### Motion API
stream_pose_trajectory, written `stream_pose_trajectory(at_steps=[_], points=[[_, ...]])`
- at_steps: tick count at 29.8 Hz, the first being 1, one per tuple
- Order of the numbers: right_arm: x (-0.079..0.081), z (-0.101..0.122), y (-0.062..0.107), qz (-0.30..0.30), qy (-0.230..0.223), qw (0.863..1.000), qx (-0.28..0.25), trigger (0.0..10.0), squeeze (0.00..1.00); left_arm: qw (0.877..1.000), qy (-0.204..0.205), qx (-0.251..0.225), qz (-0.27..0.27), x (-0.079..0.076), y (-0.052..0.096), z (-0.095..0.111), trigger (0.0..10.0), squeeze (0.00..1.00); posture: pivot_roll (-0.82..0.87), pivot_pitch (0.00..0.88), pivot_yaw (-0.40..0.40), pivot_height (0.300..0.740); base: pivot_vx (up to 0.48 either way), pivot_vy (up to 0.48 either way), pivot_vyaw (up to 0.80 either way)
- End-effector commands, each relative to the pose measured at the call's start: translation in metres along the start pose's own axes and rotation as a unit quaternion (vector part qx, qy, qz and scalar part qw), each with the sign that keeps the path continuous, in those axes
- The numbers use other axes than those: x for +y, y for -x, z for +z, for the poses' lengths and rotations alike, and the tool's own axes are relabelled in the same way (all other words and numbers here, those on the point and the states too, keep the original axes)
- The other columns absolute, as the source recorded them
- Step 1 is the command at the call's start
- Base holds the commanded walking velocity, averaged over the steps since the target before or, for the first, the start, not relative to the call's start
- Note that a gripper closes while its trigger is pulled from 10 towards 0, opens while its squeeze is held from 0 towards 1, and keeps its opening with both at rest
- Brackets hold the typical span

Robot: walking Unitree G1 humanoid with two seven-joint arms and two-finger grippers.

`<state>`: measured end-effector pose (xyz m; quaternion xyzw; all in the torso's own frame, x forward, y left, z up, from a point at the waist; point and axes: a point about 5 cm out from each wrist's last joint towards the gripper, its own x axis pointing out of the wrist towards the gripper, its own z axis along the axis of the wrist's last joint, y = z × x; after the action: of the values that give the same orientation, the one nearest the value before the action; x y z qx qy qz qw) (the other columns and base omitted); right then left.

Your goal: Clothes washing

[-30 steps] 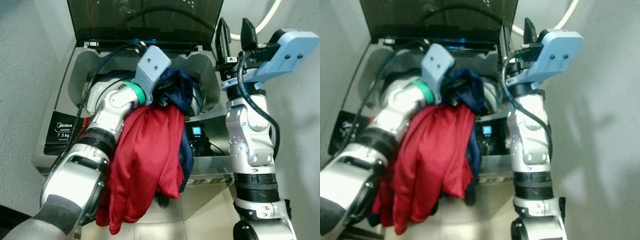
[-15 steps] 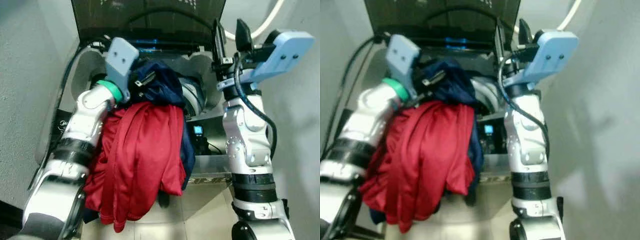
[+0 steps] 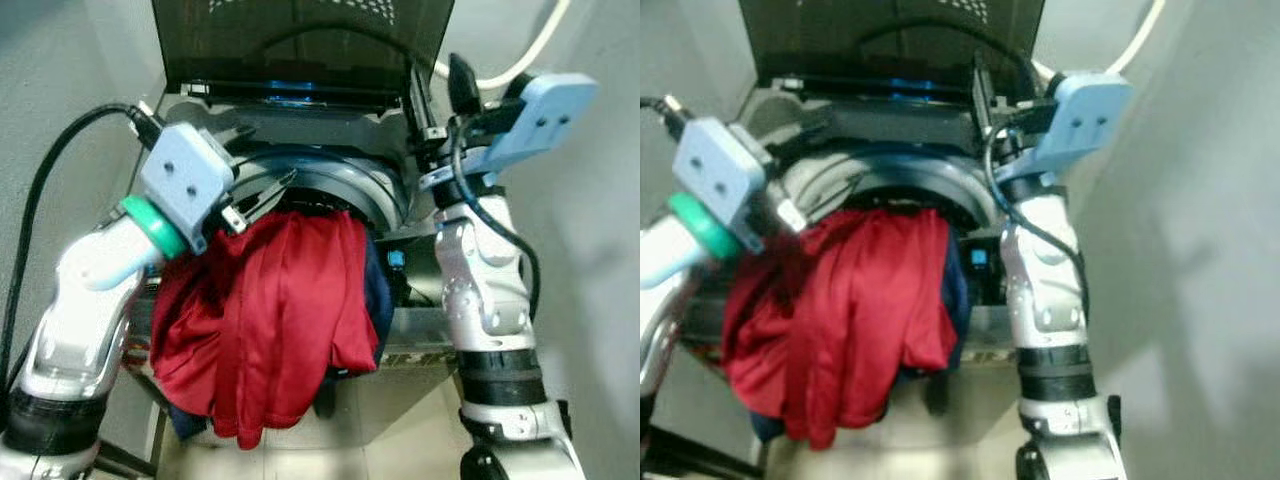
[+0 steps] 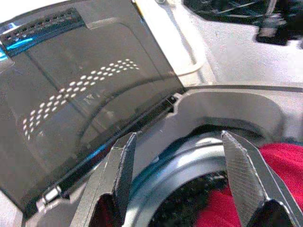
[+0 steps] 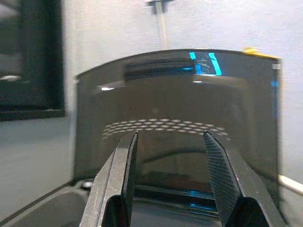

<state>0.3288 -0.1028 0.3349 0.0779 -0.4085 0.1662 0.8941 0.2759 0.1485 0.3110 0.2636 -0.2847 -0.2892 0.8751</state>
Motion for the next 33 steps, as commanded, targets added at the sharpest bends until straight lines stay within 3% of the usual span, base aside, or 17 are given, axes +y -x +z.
stream_pose_trajectory(at_steps=[1,7,11,13,16,20,22,26,29,33], points=[[0.0,-0.004,0.003,0.007,-0.007,1.0,0.008,10.0,0.0,1.0,-0.001,0.009,-0.001,-0.002,0.007,0.003,10.0,0.0,0.15,0.147,-0.059,0.74,0.0,0.0,0.0],[0.009,-0.014,0.008,0.058,-0.032,0.997,0.037,10.0,0.0,0.994,0.078,0.064,-0.052,-0.027,0.04,0.002,10.0,0.0,0.17,0.144,-0.072,0.74,0.0,0.0,0.0],[0.008,-0.016,0.009,0.067,-0.042,0.996,0.045,10.0,0.0,0.987,0.09,0.101,-0.083,-0.039,0.052,-0.003,10.0,0.0,0.18,0.143,-0.074,0.74,0.0,0.0,0.0],[0.007,-0.016,0.01,0.071,-0.046,0.995,0.047,10.0,0.0,0.985,0.091,0.11,-0.093,-0.042,0.055,-0.005,10.0,0.0,0.18,0.143,-0.074,0.74,0.0,0.0,0.0],[0.003,-0.018,0.013,0.075,-0.04,0.995,0.054,10.0,0.0,0.981,0.139,0.12,-0.069,-0.043,0.057,-0.013,10.0,0.0,0.18,0.136,-0.076,0.74,0.0,0.0,0.0],[0.002,-0.019,0.014,0.075,-0.038,0.995,0.056,10.0,0.0,0.977,0.166,0.121,-0.053,-0.042,0.057,-0.018,10.0,0.0,0.17,0.132,-0.075,0.74,0.0,0.0,0.0],[0.001,-0.02,0.016,0.074,-0.036,0.995,0.061,10.0,0.0,0.97,0.193,0.139,-0.052,-0.044,0.058,-0.027,10.0,0.0,0.16,0.129,-0.071,0.74,0.0,0.0,0.0],[0.0,-0.022,0.019,0.076,-0.035,0.994,0.068,10.0,0.0,0.96,0.206,0.181,-0.06,-0.051,0.064,-0.04,10.0,0.0,0.16,0.125,-0.066,0.74,0.0,0.0,0.0],[0.001,-0.025,0.024,0.105,-0.039,0.99,0.088,10.0,0.0,0.95,0.224,0.207,-0.074,-0.058,0.069,-0.047,10.0,0.0,0.15,0.122,-0.065,0.74,0.0,0.0,0.0],[-0.02,-0.023,0.042,0.221,-0.027,0.964,0.145,10.0,0.0,0.938,0.264,0.213,-0.076,-0.062,0.068,-0.052,10.0,0.0,0.15,0.12,-0.062,0.74,0.0,0.0,0.0]])
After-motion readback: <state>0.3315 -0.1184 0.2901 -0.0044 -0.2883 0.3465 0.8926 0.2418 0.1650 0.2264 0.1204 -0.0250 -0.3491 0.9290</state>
